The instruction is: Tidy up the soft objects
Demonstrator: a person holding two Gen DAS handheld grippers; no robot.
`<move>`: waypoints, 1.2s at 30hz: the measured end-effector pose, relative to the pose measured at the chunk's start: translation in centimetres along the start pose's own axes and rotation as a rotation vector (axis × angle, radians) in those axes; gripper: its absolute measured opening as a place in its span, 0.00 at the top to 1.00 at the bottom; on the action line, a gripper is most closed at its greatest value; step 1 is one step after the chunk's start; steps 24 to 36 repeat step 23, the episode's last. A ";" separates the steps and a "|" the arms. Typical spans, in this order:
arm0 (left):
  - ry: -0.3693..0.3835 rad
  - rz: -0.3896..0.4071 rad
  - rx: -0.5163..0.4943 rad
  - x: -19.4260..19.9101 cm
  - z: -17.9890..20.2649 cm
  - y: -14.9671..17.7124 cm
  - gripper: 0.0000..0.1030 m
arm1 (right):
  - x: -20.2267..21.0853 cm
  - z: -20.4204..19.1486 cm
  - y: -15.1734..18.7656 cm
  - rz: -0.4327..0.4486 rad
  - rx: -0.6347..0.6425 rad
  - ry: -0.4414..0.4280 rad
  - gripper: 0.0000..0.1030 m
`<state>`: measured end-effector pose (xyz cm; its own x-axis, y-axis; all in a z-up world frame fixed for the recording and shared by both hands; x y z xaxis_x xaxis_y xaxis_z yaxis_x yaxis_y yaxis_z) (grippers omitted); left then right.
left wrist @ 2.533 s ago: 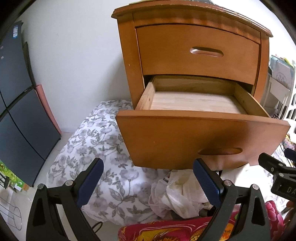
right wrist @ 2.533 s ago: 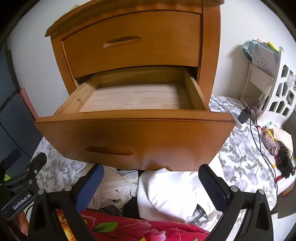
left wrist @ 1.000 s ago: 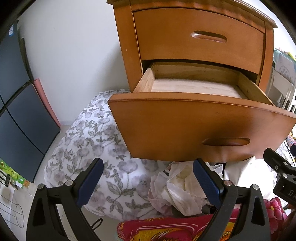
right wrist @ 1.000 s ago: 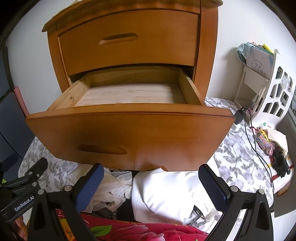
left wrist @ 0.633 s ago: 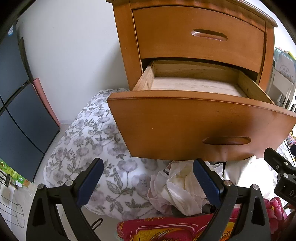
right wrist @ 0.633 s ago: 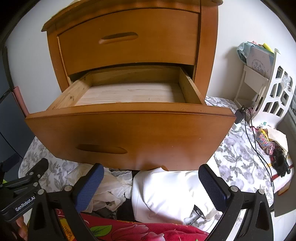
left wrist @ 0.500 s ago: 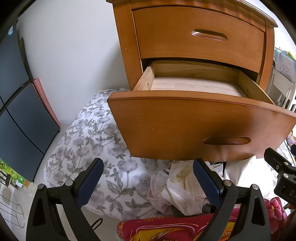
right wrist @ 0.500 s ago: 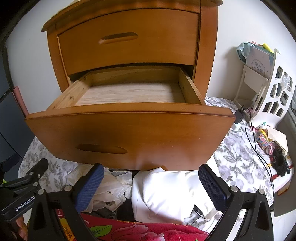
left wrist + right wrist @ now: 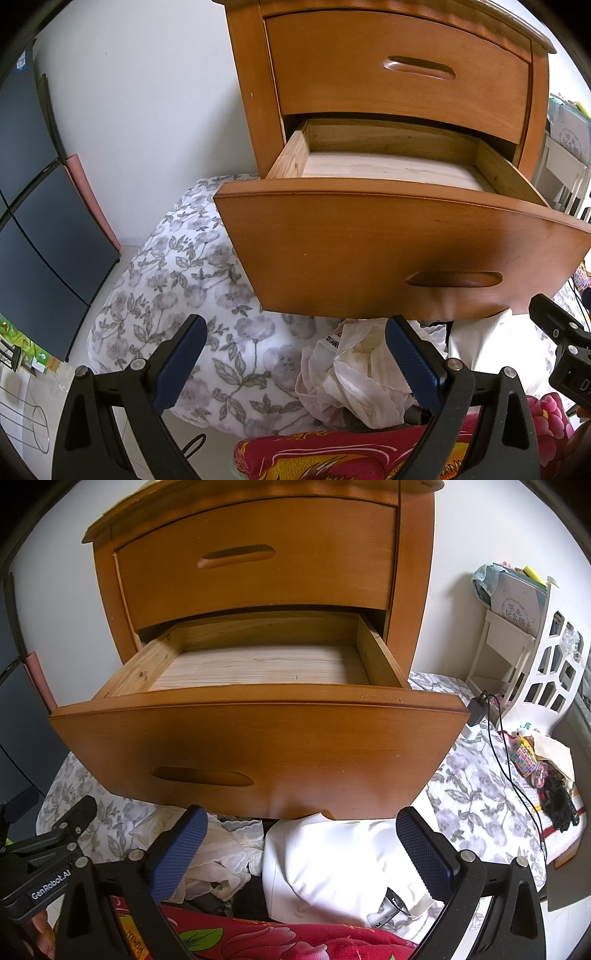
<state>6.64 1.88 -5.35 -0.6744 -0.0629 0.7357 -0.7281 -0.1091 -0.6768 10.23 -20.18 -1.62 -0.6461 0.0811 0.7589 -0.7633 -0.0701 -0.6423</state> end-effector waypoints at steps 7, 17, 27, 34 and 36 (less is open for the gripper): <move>-0.003 0.000 0.001 0.0 0.0 0.0 0.06 | 0.0 0.0 0.0 0.000 0.001 0.000 0.00; -0.006 0.004 0.001 0.0 -0.1 -0.1 0.06 | 0.0 0.1 0.0 0.000 -0.003 0.000 0.00; -0.007 0.003 0.001 0.0 -0.1 -0.1 0.06 | 0.0 0.1 0.1 -0.001 -0.005 0.000 0.00; -0.007 0.003 0.001 0.0 -0.1 -0.1 0.06 | 0.0 0.1 0.1 -0.001 -0.005 0.000 0.00; -0.007 0.003 0.001 0.0 -0.1 -0.1 0.06 | 0.0 0.1 0.1 -0.001 -0.005 0.000 0.00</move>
Point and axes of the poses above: each gripper's, at about its wrist camera, not at the fingertips, and x roughly against the way its jaws point, z to its right, y to its underside, the point moved 8 cm from there along -x, roughly the way its jaws point, and after that the axes turned 12 degrees about x, right-handed, at the moved point
